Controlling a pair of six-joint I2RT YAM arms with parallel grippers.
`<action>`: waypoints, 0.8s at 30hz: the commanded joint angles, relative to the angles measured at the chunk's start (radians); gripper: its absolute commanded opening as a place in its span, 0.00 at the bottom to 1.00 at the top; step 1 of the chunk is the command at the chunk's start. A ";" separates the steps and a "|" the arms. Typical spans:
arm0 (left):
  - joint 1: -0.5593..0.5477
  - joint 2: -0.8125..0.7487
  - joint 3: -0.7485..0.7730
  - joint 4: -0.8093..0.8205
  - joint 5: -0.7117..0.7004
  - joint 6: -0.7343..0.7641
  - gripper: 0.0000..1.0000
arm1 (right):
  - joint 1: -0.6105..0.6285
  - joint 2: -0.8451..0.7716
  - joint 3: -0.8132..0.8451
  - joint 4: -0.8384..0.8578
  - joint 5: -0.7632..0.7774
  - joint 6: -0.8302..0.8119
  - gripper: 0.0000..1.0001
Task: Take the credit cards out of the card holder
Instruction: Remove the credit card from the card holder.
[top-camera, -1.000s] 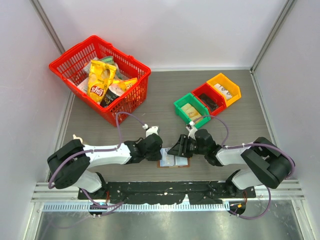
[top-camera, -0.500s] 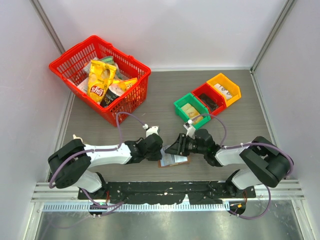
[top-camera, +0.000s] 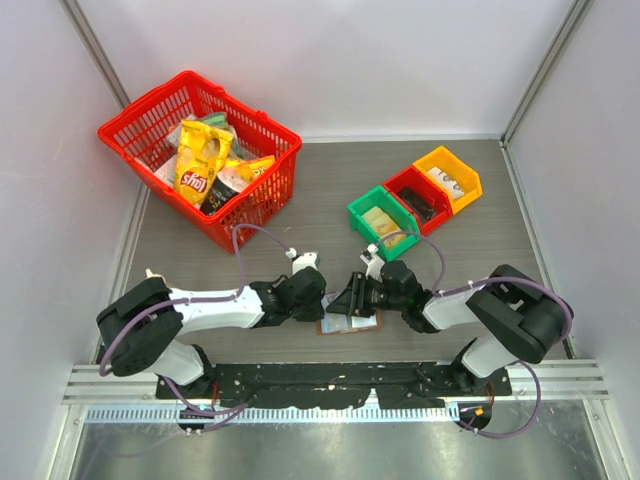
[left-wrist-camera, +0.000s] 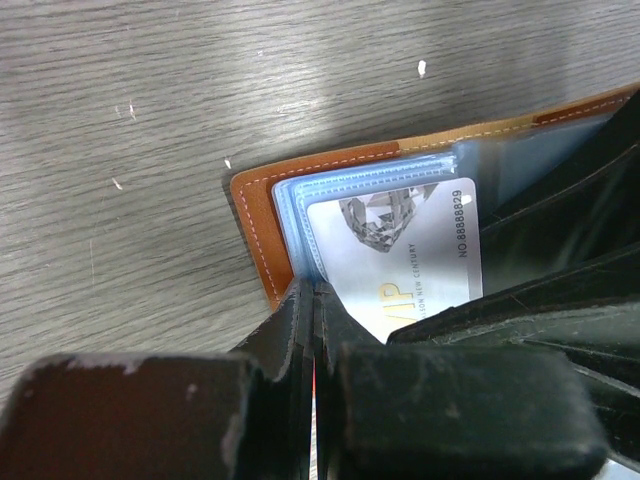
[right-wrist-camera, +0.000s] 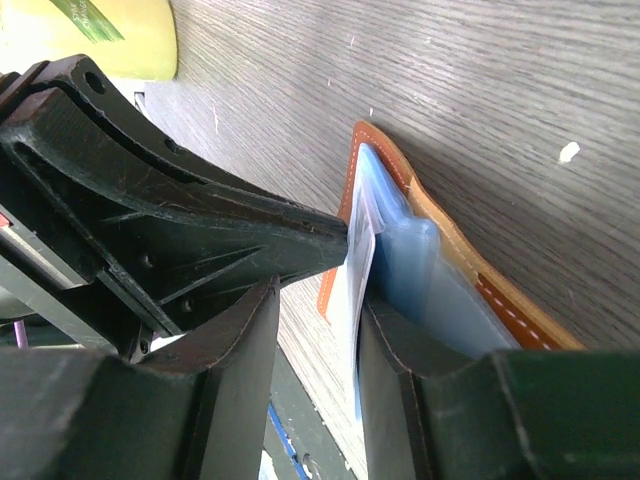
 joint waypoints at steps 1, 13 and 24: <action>-0.008 0.065 -0.006 -0.046 -0.036 -0.003 0.00 | 0.004 -0.056 0.021 -0.002 -0.055 -0.016 0.39; -0.006 0.070 0.000 -0.078 -0.050 -0.003 0.00 | -0.097 -0.142 -0.041 -0.033 -0.121 -0.022 0.28; -0.001 0.057 -0.007 -0.072 -0.048 -0.003 0.00 | -0.192 -0.160 -0.088 -0.074 -0.171 -0.079 0.22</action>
